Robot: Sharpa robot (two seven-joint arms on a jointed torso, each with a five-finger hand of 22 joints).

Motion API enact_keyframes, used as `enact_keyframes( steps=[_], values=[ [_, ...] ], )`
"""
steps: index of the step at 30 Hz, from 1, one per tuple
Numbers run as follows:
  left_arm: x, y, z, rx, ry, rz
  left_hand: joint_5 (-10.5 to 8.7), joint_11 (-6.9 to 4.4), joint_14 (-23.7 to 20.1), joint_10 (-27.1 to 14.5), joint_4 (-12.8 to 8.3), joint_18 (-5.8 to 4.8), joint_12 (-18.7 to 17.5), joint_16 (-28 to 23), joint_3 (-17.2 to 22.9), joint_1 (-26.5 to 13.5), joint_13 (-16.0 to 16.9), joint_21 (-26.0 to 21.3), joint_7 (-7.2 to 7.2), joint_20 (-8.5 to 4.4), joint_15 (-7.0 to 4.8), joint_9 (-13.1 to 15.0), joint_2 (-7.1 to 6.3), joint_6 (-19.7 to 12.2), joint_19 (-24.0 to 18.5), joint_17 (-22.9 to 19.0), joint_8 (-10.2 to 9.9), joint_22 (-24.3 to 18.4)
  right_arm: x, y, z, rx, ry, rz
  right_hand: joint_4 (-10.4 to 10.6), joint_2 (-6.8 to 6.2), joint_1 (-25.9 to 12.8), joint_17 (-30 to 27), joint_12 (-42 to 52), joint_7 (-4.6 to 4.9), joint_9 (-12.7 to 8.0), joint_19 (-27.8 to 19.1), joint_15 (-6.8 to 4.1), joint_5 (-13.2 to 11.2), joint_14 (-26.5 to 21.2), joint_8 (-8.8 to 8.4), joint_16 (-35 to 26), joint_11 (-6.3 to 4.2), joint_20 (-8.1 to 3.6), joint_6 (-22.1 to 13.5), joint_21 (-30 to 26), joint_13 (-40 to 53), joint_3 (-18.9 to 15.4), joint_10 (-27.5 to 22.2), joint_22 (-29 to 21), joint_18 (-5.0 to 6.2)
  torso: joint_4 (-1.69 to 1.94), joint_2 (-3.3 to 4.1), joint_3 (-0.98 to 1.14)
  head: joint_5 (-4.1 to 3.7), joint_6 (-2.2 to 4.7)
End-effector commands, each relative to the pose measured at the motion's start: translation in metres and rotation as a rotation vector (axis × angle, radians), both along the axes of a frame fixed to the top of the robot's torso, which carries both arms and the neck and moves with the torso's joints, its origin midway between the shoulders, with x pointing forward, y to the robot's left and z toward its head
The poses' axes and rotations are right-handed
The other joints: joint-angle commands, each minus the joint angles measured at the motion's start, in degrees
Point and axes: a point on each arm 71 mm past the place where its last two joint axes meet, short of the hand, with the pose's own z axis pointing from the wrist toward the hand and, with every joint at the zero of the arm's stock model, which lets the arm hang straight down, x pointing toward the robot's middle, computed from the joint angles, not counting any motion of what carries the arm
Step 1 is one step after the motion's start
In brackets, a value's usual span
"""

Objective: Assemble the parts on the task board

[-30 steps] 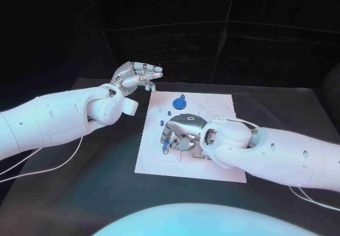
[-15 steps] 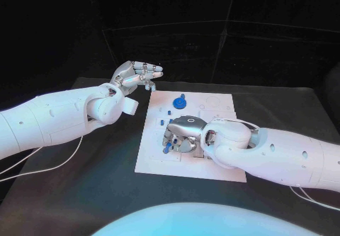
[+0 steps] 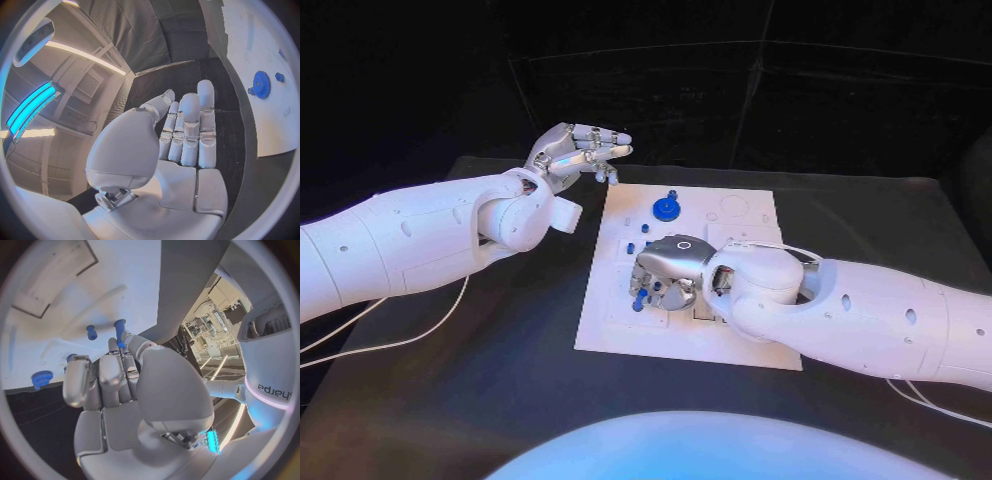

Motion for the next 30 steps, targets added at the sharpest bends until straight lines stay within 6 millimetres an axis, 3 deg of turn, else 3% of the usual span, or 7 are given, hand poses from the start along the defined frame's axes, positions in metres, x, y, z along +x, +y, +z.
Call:
enact_keyframes(
  steps=[1,8,13,21,23,30],
  values=[
    [-0.0002,-0.0009,0.0015,-0.009,-0.001,-0.01,0.28,-0.02,-0.34,-0.37,0.19,0.34,0.35,-0.19,-0.31,-0.03,-0.03,-0.23,0.05,0.12,0.1,-0.04,0.43,-0.33,-0.27,-0.08,0.34,-0.1,0.0003,0.0012,-0.0002,-0.029,-0.026,-0.004,-0.01,-0.29,0.11,-0.05,-0.02,0.37,-0.03,0.05,-0.18,0.29,0.47,-0.39,0.15,-0.15,0.24,0.06,0.35,0.05,0.37,0.46,-0.04,-0.85,0.07,-0.01,-0.03,-0.08,-0.06],
    [-0.0003,-0.0008,0.0015,-0.009,-0.001,-0.01,0.28,-0.02,-0.34,-0.37,0.19,0.34,0.35,-0.19,-0.31,-0.03,-0.03,-0.23,0.05,0.12,0.1,-0.04,0.43,-0.33,-0.27,-0.08,0.34,-0.1,-0.0033,0.006,-0.0012,-0.039,-0.018,0.016,0.12,-1.34,-1.46,-0.51,-0.73,0.44,-0.13,-0.25,-0.04,0.46,0.33,-0.84,-0.01,-0.02,0.36,-0.32,0.21,-0.01,-0.08,0.2,-0.27,-0.78,0.03,-0.03,-0.02,-0.03,-0.15],
    [-0.0004,-0.0009,0.0015,-0.009,-0.001,-0.01,0.28,-0.02,-0.34,-0.37,0.19,0.34,0.35,-0.19,-0.31,-0.03,-0.03,-0.23,0.05,0.12,0.1,-0.04,0.43,-0.33,-0.27,-0.08,0.34,-0.1,-0.0038,0.0077,-0.0007,-0.03,-0.022,0.018,0.79,-2.97,-3.72,-0.91,-2.3,1.25,-0.39,-0.69,0.58,1.04,0.19,-1.64,-0.14,0.8,0.83,-2.8,-0.11,-0.28,-1.06,-1.72,-0.75,-0.69,0.06,-0.04,-0.03,-0.07,-0.11],
    [-0.0005,-0.0005,0.0015,-0.009,0.0,-0.01,0.28,-0.02,-0.34,-0.37,0.19,0.34,0.35,-0.19,-0.31,-0.03,-0.03,-0.23,0.05,0.12,0.1,-0.04,0.43,-0.33,-0.27,-0.08,0.34,-0.1,-0.0032,0.0086,0.0012,-0.002,-0.036,0.014,1.07,-3.9,-4.78,-1.34,-3.49,1.72,-0.37,-1.28,1.11,1.11,0.02,-1.63,-0.26,1.43,1.35,-4.5,-0.59,-0.29,-1.74,-3.47,-1.49,-0.51,0.04,-0.02,0.0,-0.01,-0.09],
    [-0.0005,-0.0005,0.0015,-0.008,0.0,-0.01,0.28,-0.02,-0.34,-0.37,0.19,0.34,0.35,-0.19,-0.31,-0.03,-0.03,-0.23,0.05,0.12,0.1,-0.04,0.43,-0.33,-0.27,-0.08,0.34,-0.1,-0.003,0.0085,0.0017,0.006,-0.04,0.012,1.13,-4.26,-5.11,-1.86,-4.08,1.94,-0.46,-1.84,1.39,1.1,-0.17,-1.69,-0.53,1.74,1.63,-6.53,-1.08,-0.31,-2.22,-4.78,-2.24,-0.33,0.03,-0.03,0.0,0.0,-0.07],
    [-0.0005,-0.0003,0.0015,-0.008,0.002,-0.011,0.28,-0.02,-0.34,-0.37,0.19,0.34,0.35,-0.19,-0.31,-0.03,-0.03,-0.23,0.05,0.12,0.1,-0.04,0.43,-0.33,-0.27,-0.08,0.34,-0.1,-0.0032,0.0058,0.006,0.061,-0.064,0.005,1.38,-4.71,-5.72,-4.94,-4.63,1.19,-0.38,-5.22,1.4,0.64,-1.01,-1.59,-2.45,1.56,1.67,-15.44,-4.54,-0.28,-6.85,-9.44,-7.48,0.87,0.05,-0.03,0.03,-0.05,0.01]
  ],
)
